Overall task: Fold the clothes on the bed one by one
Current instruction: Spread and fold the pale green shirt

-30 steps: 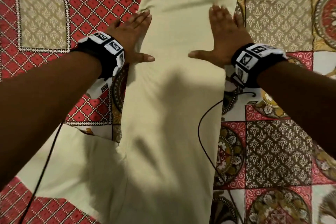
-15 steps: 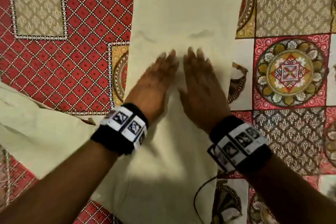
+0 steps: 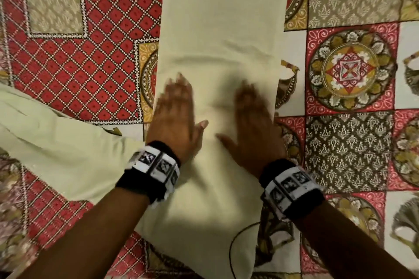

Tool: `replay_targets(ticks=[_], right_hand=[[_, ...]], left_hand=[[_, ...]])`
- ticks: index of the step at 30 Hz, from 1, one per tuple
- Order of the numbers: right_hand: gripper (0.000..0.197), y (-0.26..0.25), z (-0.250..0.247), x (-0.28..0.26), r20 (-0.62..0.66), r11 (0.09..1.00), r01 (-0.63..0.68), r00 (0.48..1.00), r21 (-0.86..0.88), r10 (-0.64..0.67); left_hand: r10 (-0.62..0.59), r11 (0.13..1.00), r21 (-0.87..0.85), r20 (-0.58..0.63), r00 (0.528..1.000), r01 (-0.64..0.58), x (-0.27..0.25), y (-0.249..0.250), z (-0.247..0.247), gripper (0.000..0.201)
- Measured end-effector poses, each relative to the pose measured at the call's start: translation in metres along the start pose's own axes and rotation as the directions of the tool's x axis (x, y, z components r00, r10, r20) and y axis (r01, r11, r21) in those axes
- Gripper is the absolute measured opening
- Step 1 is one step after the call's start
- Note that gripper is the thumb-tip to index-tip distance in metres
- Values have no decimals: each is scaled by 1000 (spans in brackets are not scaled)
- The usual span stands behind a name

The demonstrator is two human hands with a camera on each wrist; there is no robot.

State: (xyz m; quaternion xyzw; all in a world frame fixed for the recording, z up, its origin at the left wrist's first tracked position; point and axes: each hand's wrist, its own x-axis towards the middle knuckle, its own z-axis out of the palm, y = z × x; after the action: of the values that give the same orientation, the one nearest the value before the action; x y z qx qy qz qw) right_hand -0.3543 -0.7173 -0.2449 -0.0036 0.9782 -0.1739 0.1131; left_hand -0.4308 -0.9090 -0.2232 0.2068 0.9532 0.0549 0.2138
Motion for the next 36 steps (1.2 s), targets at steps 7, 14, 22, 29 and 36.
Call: replay_targets(ticks=[7,14,22,29,36], right_hand=[[87,-18,43,-68,84,998,55,995,-9,-54],[100,-34,39,-108,119,999,-9,993,-34,13],[87,-46,62,-179,202,996,77,977,-50,-65],[119,-41,60,-192,218,994,78,974,-74,-60],[130,-32,57,-235,212,999,19,977,-46,-9]], left_hand=[[102,994,-54,94,990,-97,-73,-5,63,69],[209,978,-32,150,966,-206,-123,-13,73,98],[168,985,20,145,975,-172,-186,-13,103,86],[200,977,53,98,975,-206,-191,-15,105,111],[151,988,-7,74,986,-151,-262,-21,133,100]])
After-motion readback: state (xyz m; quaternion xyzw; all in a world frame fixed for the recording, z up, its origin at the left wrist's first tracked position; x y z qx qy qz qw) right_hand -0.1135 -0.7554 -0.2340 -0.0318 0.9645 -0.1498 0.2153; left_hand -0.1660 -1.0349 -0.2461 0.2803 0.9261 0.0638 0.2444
